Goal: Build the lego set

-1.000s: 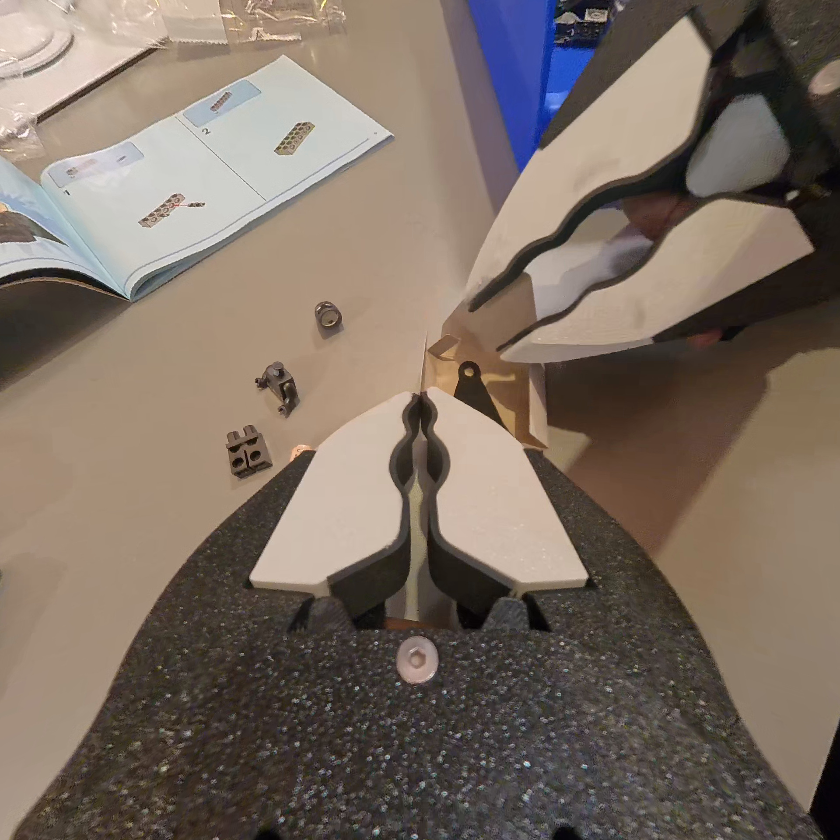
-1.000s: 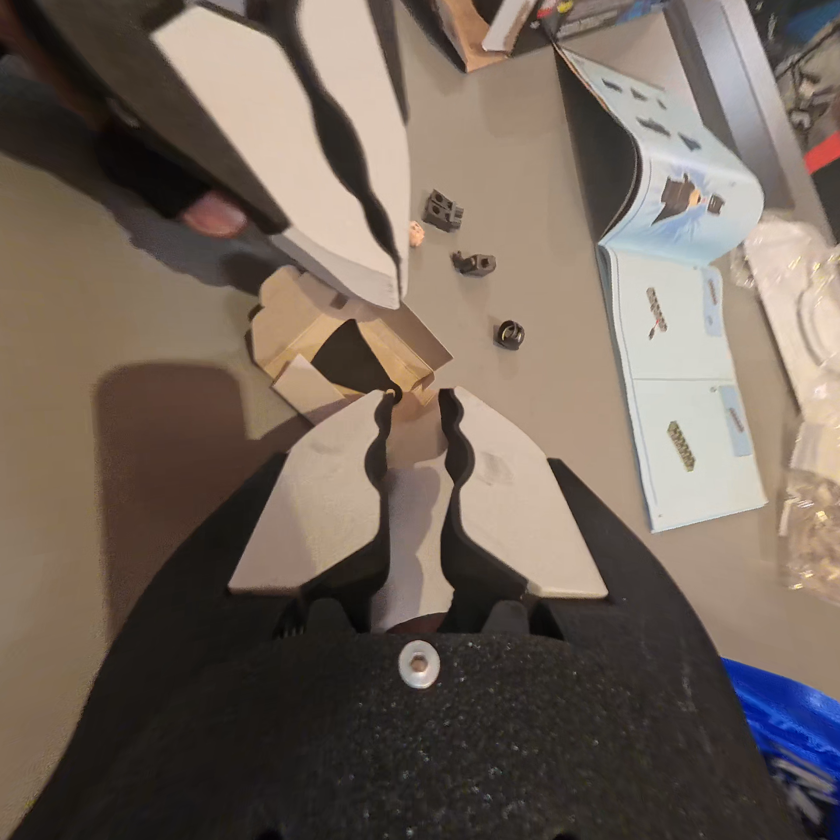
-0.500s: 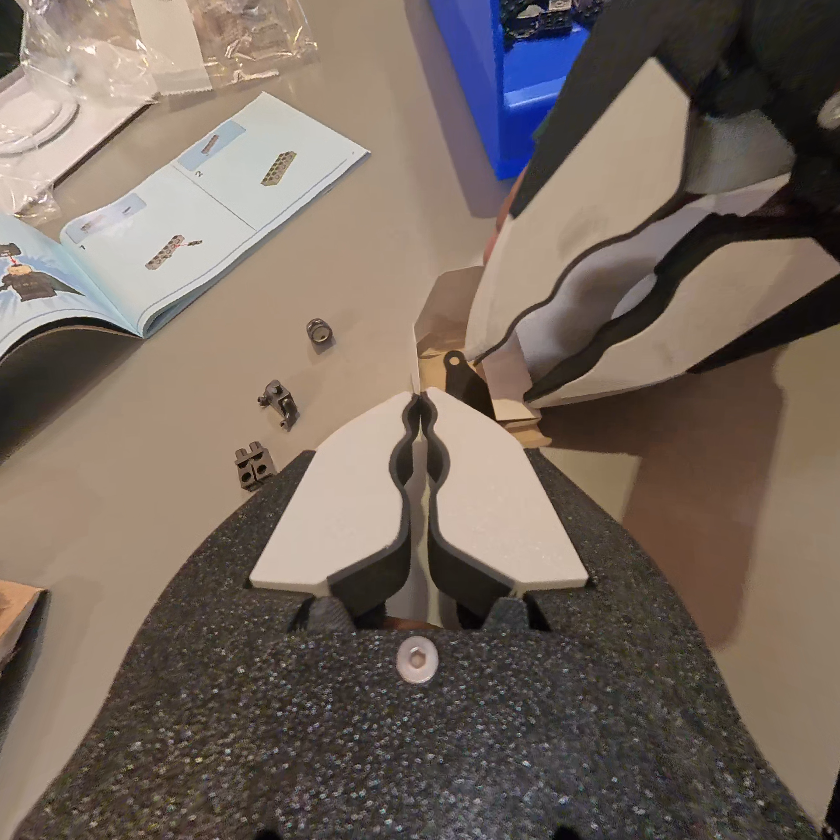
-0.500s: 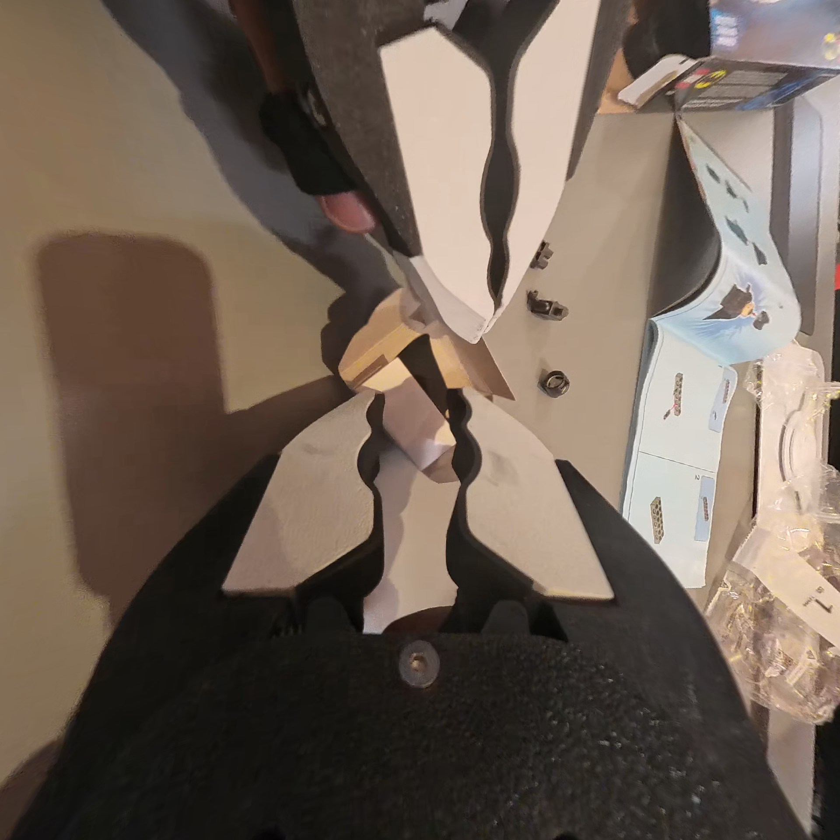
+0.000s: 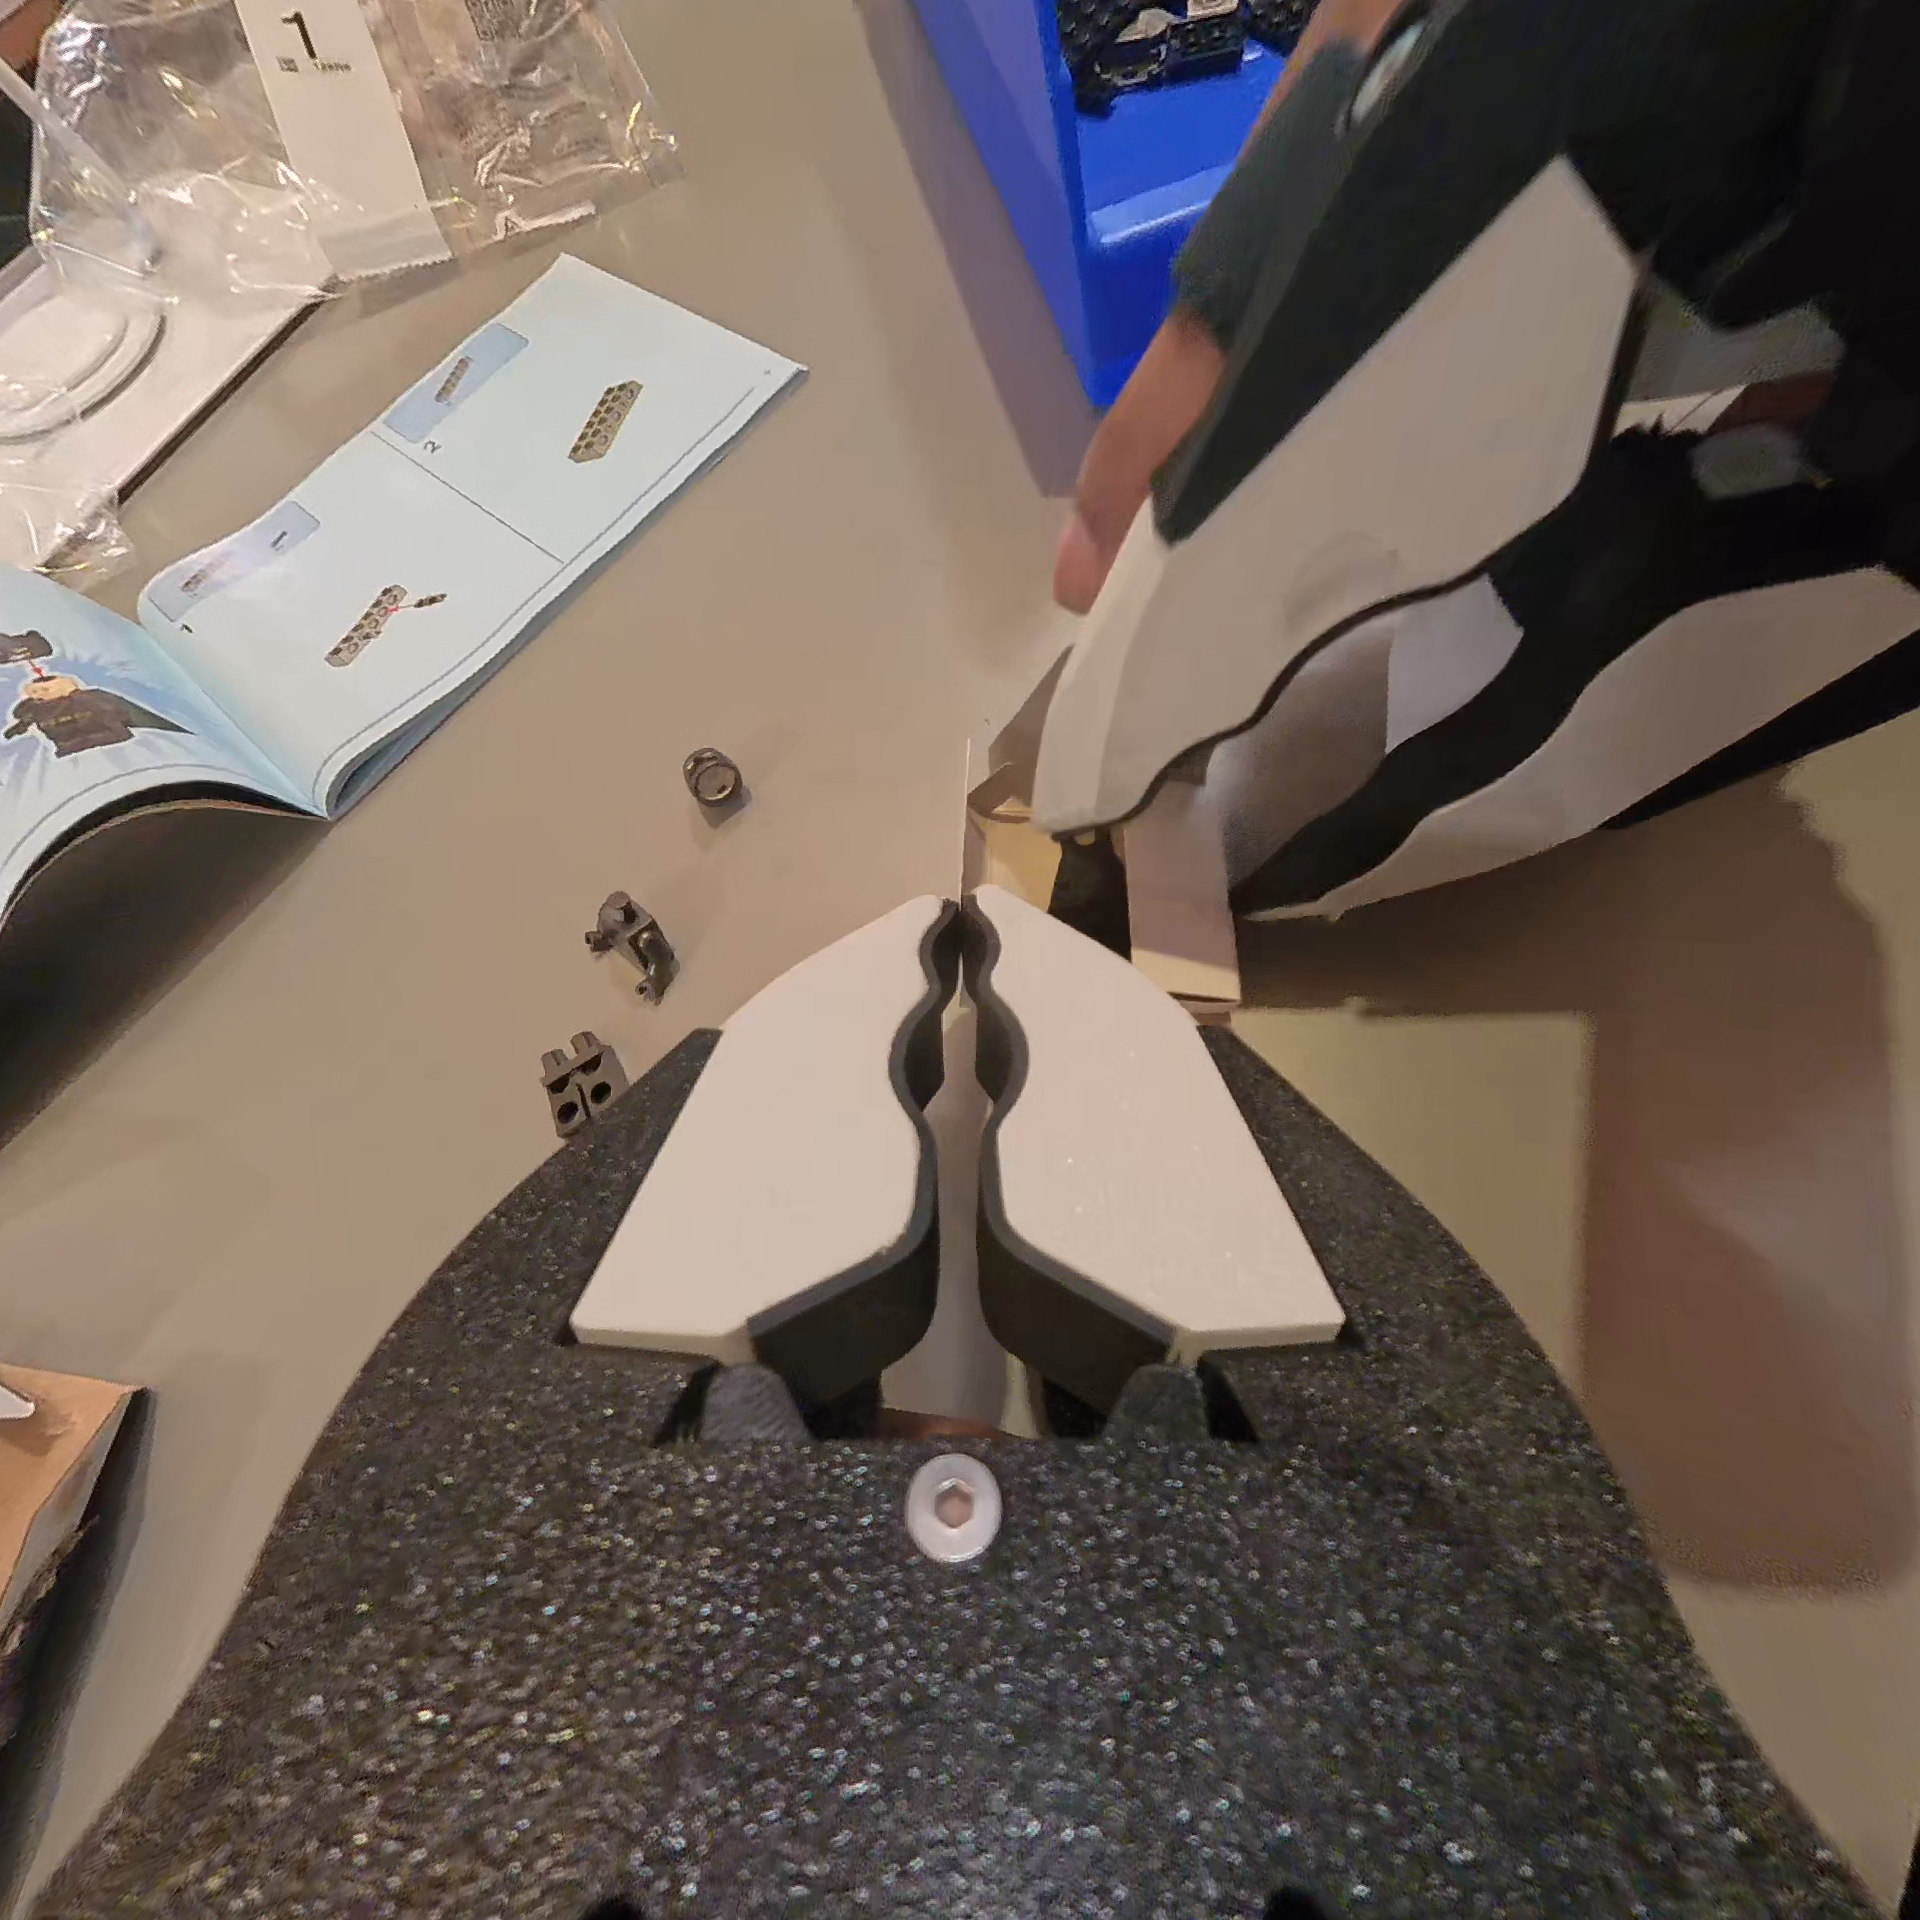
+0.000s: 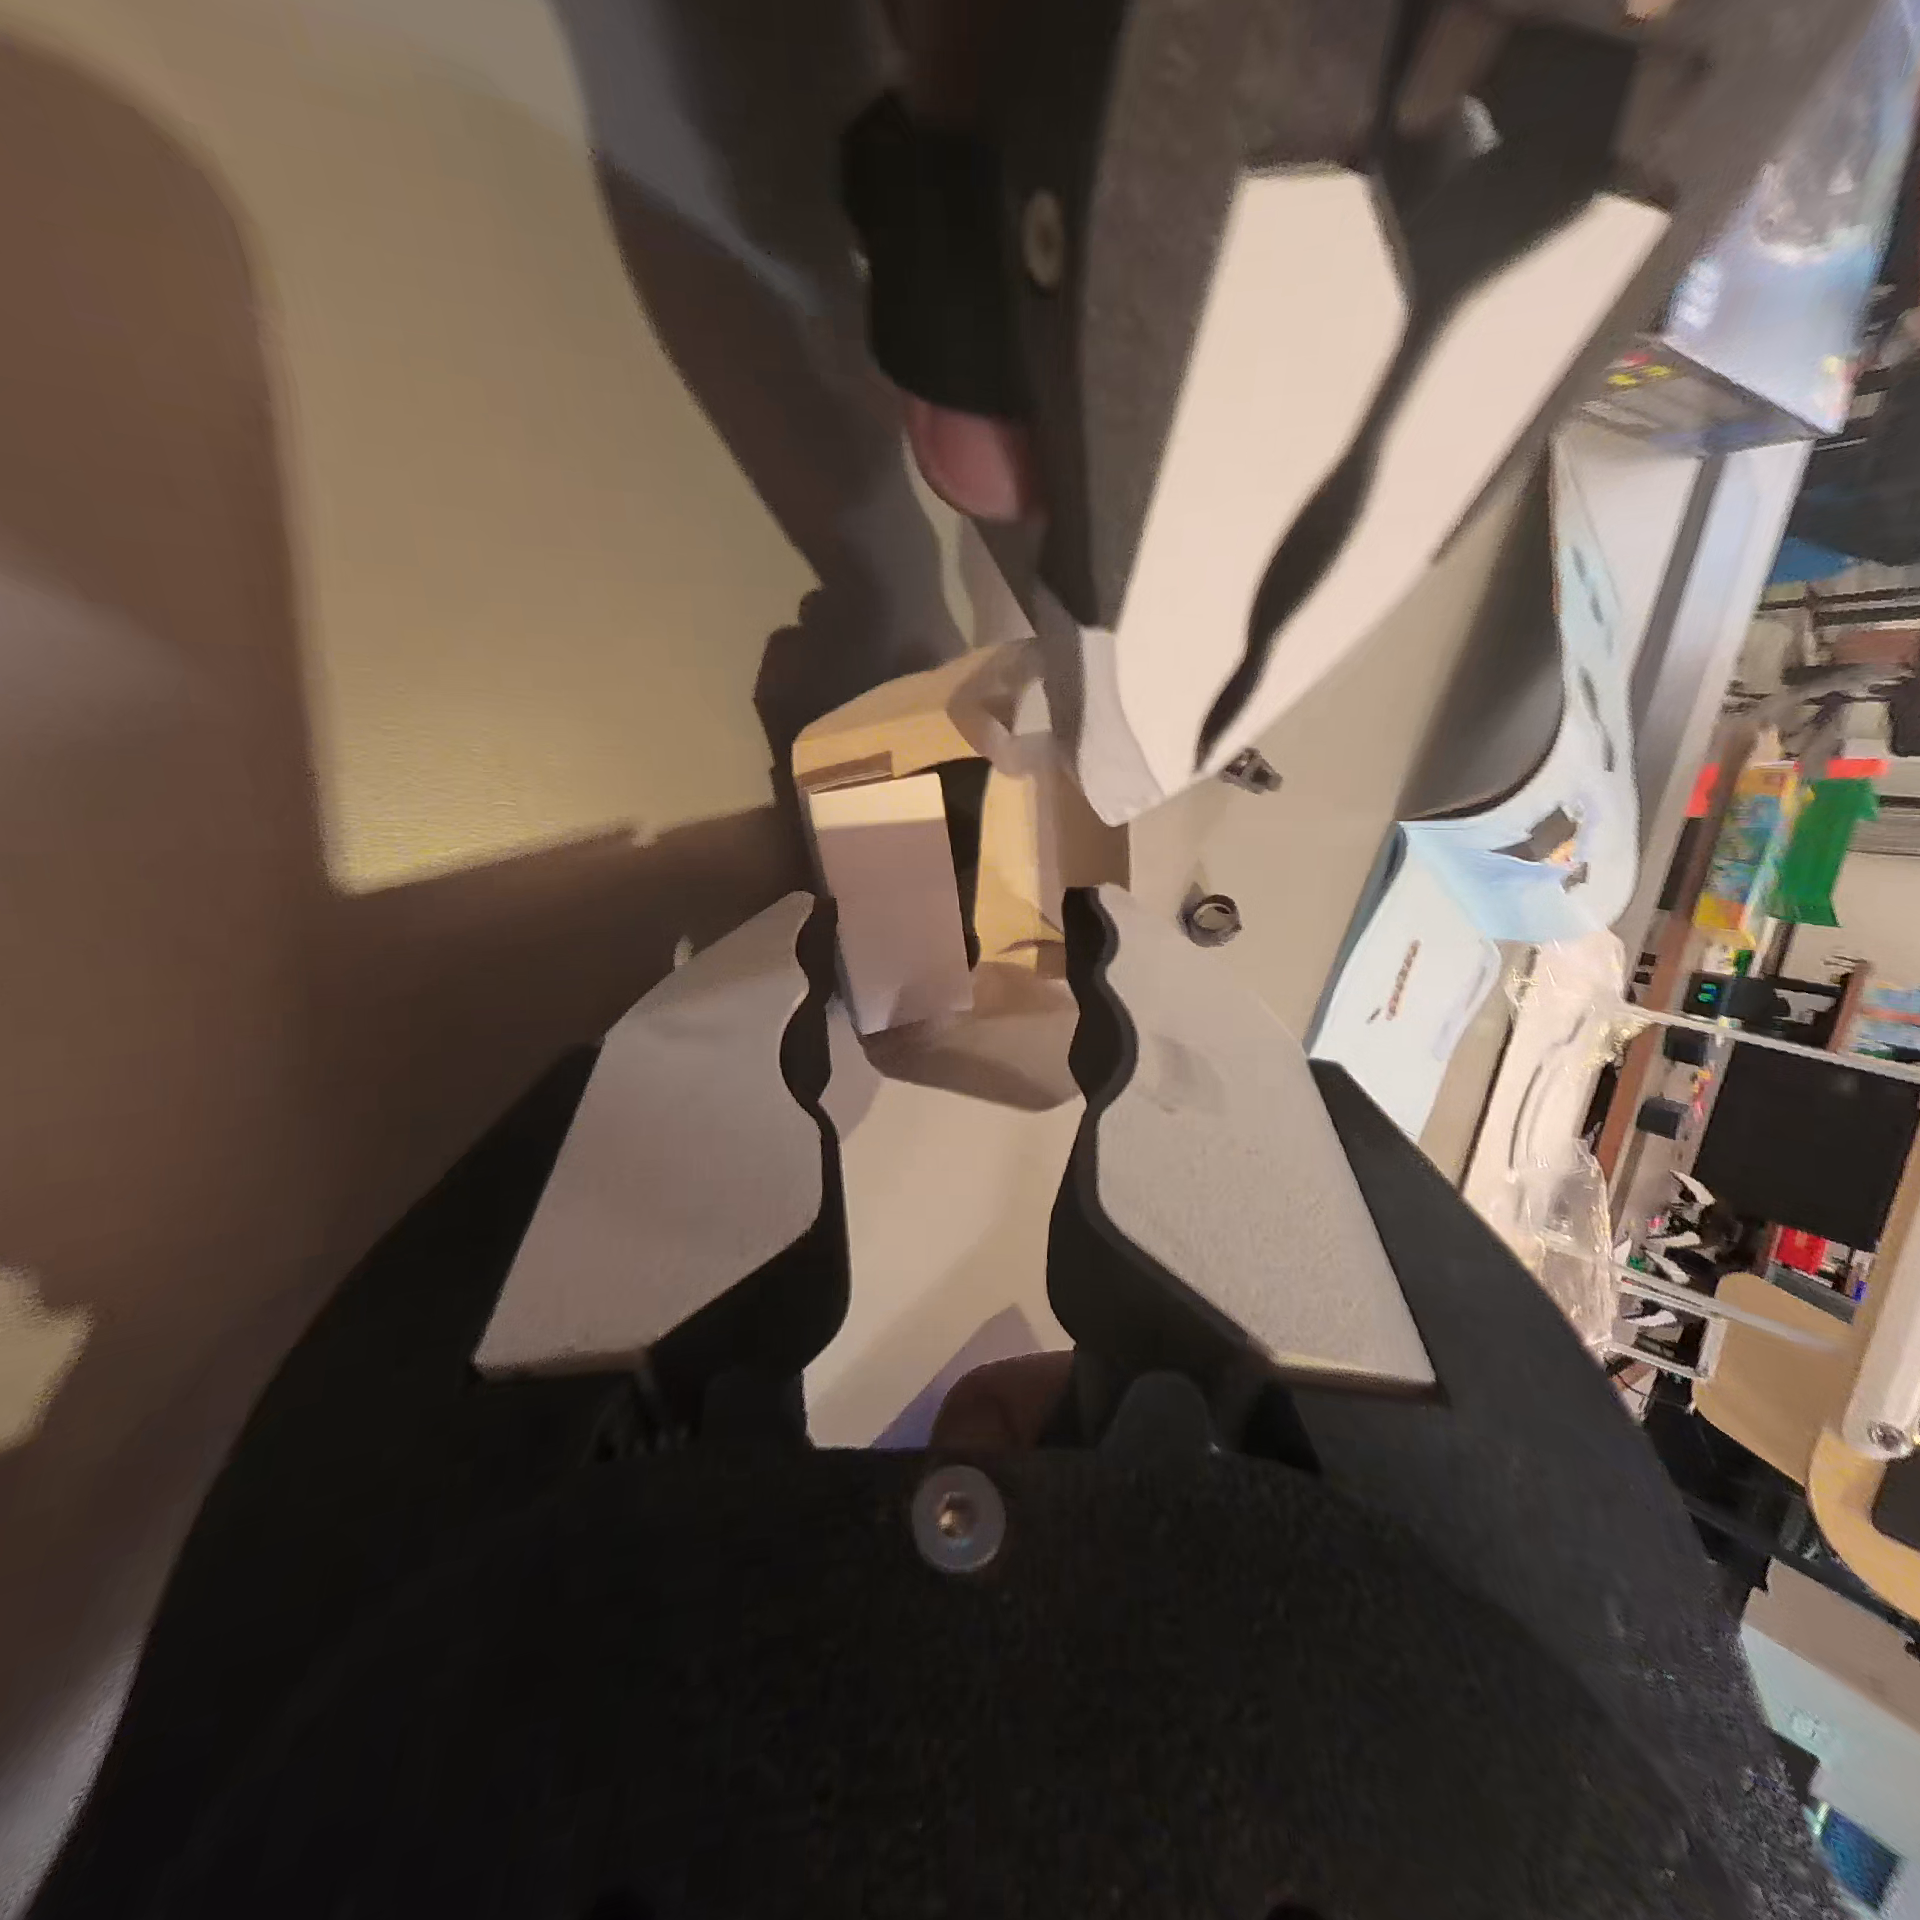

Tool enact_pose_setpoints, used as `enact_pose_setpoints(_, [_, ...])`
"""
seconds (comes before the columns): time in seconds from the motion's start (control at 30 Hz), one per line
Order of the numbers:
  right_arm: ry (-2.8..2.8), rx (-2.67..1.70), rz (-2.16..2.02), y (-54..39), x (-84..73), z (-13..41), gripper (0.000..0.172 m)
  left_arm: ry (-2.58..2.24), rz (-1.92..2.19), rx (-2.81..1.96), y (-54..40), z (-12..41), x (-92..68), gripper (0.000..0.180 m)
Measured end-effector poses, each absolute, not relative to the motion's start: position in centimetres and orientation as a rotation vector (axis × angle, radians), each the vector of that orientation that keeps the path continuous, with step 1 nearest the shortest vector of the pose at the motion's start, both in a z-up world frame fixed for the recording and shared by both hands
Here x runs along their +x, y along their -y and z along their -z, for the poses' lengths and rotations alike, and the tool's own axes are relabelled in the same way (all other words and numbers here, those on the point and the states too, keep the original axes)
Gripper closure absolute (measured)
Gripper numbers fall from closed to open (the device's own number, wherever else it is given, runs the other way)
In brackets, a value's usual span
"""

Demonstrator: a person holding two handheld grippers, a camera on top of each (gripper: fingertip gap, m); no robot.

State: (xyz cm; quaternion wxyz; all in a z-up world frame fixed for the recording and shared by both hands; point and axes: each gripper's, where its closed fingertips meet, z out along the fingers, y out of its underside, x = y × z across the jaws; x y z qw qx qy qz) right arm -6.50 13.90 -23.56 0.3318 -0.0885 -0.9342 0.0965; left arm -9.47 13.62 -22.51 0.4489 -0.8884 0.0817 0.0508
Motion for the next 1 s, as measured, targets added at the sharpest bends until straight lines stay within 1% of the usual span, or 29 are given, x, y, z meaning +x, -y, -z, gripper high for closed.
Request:
enact_pose_setpoints(0.1, [2.475, -0.251, -0.192, -14.2, -6.8, 24.2, 0.129, -0.213, -0.124, -2.185, -13.7, 22.3, -9.3, 0.180])
enact_pose_setpoints(0.17, [2.505, -0.270, -0.185, -14.2, -6.6, 24.5, 0.135, -0.205, -0.132, -2.178, -13.6, 22.2, -9.5, 0.180])
enact_pose_setpoints(0.3, [2.520, -0.296, -0.195, -14.2, -6.4, 24.8, 0.139, -0.180, -0.116, -2.174, -13.4, 22.2, -9.8, 0.180])
enact_pose_setpoints(0.63, [2.444, -0.307, -0.092, -15.4, -5.5, 25.0, 0.141, -0.143, -0.112, -2.187, -13.5, 22.6, -10.1, 0.180])
enact_pose_setpoints(0.93, [2.446, -0.318, -0.138, -14.5, -5.3, 24.5, 0.141, -0.194, -0.140, -2.180, -13.8, 22.3, -9.4, 0.180])
enact_pose_setpoints(1.0, [2.439, -0.337, -0.154, -14.3, -5.6, 24.2, 0.138, -0.216, -0.143, -2.171, -13.8, 22.2, -9.1, 0.180])
